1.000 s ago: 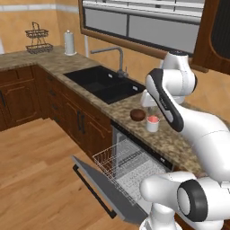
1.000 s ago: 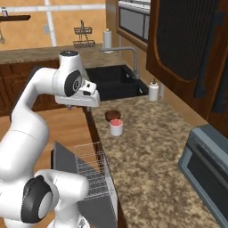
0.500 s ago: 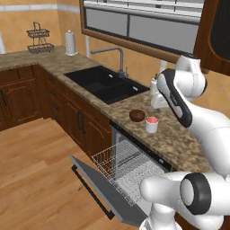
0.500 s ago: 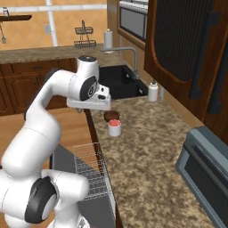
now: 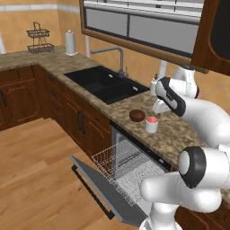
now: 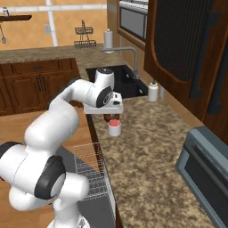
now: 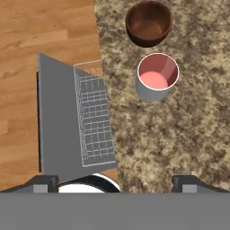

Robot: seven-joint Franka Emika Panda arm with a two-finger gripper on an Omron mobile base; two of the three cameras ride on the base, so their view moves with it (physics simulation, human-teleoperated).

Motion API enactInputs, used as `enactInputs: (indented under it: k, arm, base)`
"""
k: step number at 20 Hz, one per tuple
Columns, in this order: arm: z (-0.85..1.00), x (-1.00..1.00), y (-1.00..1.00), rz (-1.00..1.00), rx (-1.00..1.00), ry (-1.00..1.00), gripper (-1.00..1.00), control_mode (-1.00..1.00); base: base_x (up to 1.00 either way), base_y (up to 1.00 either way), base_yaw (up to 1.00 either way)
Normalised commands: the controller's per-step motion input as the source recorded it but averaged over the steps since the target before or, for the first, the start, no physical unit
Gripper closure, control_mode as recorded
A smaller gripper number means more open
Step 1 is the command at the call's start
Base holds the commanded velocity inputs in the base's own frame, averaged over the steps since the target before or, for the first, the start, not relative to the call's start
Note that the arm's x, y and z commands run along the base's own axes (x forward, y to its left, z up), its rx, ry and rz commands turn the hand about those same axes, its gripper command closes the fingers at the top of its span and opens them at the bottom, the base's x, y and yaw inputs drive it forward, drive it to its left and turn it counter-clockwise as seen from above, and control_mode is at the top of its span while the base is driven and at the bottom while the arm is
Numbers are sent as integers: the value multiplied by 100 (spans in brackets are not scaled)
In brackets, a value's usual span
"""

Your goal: Pick up the cup and bowl from the counter, place them in the dishwasher, and close the dishwasher door.

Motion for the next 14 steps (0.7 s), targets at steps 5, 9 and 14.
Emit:
enactInputs:
  k: [5, 9, 14]
  arm:
    - [-59, 72, 0, 5, -8, 0, -100, -100]
    - [-47, 77, 10, 2, -9, 1, -100, -100]
    - [-41, 70, 20, 0, -11, 4, -100, -100]
  base:
    - [0, 0, 0]
    - [0, 0, 0]
    - [0, 0, 0]
